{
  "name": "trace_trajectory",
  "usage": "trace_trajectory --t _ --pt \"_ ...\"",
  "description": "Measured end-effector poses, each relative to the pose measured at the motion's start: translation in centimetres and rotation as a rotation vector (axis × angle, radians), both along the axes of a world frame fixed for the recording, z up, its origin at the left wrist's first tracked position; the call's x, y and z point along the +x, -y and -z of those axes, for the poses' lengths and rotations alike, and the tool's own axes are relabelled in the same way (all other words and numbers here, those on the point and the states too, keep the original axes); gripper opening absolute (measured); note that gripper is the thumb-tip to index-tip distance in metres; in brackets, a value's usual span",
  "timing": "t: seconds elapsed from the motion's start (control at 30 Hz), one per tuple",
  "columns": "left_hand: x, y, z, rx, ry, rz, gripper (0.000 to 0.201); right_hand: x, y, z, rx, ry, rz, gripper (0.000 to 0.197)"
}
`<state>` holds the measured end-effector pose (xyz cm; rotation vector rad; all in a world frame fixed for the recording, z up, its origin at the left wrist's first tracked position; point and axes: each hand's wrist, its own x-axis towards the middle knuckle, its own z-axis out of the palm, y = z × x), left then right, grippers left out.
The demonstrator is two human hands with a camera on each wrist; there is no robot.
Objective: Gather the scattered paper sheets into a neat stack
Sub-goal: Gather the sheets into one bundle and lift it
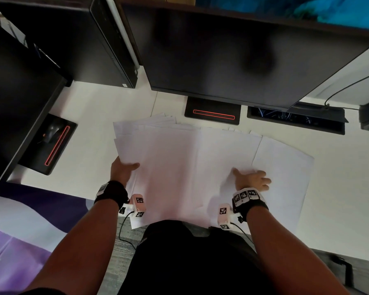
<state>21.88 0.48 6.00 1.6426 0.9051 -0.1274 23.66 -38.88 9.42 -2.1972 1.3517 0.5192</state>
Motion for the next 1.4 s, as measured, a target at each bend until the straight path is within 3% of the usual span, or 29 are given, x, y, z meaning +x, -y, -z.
trace_trajectory --t 0.07,0.2,0.3,0.4,0.53,0.63,0.73,0.83,0.93,1.03,1.13,1.2,1.3,1.4 --pt "0.0 0.0 0.3 -0.022 -0.004 -0.004 0.047 0.3 0.2 0.6 0.101 -0.011 0.031 0.095" --pt "0.1 0.0 0.2 -0.028 0.0 -0.01 0.052 1.0 -1.7 1.0 0.285 -0.021 -0.047 0.083" --pt "0.2 0.0 0.0 -0.037 -0.001 -0.004 0.054 1.4 -2.9 0.8 0.241 -0.103 -0.179 0.068" --pt "0.0 -0.2 0.1 -0.045 -0.012 -0.005 0.056 1.4 -4.3 0.8 0.274 -0.008 -0.211 0.053" --pt "0.1 0.3 -0.2 -0.041 -0.001 -0.008 0.056 1.3 -5.9 0.6 0.412 0.092 -0.125 0.062" --pt "0.2 0.5 -0.4 -0.019 0.0 -0.006 0.054 1.5 -5.9 0.5 0.483 0.041 -0.153 0.054" --pt "0.1 0.4 -0.3 0.02 -0.03 0.001 0.051 1.4 -4.7 0.4 0.472 0.026 -0.221 0.044" --pt "0.1 0.3 -0.1 0.031 -0.044 0.005 0.052 1.5 -1.6 -0.5 0.432 0.125 -0.195 0.045" --pt "0.1 0.1 0.0 0.065 -0.068 0.02 0.052 1.1 2.6 -3.5 0.46 0.281 -0.159 0.047" --pt "-0.2 -0.3 0.2 0.077 -0.088 0.044 0.047 0.3 5.8 -8.5 0.567 0.425 -0.178 0.028" --pt "-0.4 -0.6 0.0 0.08 -0.105 0.071 0.05 0.0 6.4 -14.1 0.825 0.499 -0.224 0.025" --pt "-0.4 -0.9 -0.1 0.062 -0.111 0.076 0.05 0.3 5.3 -15.4 0.991 0.502 -0.227 0.031" --pt "-0.2 -0.4 -0.6 -0.042 -0.093 0.001 0.044 1.7 1.1 -13.5 1.051 0.434 -0.201 0.041" --pt "0.1 0.9 -2.2 -0.058 -0.07 -0.066 0.039 2.7 -3.2 -6.8 0.916 0.318 -0.2 0.056"
